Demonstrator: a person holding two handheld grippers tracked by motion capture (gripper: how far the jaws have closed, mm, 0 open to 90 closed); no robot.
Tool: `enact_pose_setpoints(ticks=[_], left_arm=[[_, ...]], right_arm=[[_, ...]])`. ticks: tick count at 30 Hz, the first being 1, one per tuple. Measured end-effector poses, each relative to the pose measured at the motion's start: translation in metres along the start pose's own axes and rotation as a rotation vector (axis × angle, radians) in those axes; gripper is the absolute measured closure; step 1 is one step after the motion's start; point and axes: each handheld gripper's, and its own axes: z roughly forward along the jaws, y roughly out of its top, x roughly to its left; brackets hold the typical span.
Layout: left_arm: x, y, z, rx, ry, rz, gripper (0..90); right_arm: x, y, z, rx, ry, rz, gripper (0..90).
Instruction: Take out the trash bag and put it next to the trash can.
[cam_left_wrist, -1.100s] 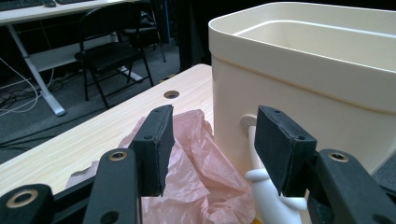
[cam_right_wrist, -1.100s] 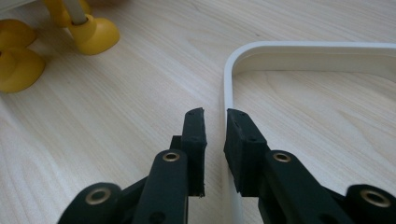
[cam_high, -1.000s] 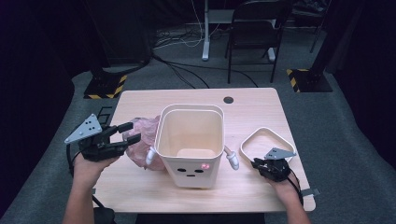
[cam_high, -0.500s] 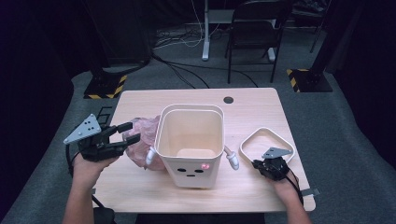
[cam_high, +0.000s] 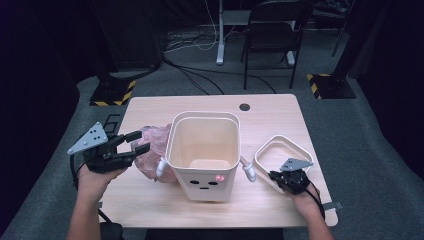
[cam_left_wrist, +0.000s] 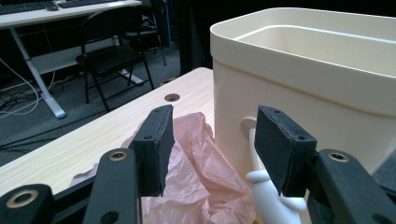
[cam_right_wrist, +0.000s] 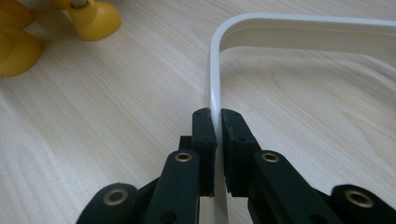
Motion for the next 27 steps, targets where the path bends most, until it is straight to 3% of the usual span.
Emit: enact_pose_setpoints(ticks=[15,23,27], left_arm=[[-0.001,0.000,0.002,0.004,-0.001,-0.001,46.9],[0.000,0.000,0.002,0.004,0.001,0.000,46.9],[0.000,0.000,0.001,0.003,0.004,-0.004,46.9]], right_arm=[[0.005,0.013,-0.013,-0.040,0.045,0.008,84.3],[-0.003,0.017,-0.031,-0.099,0.046,0.077,84.3],[-0.005,0.022,-0.039,-0.119,0.043,0.083,84.3]])
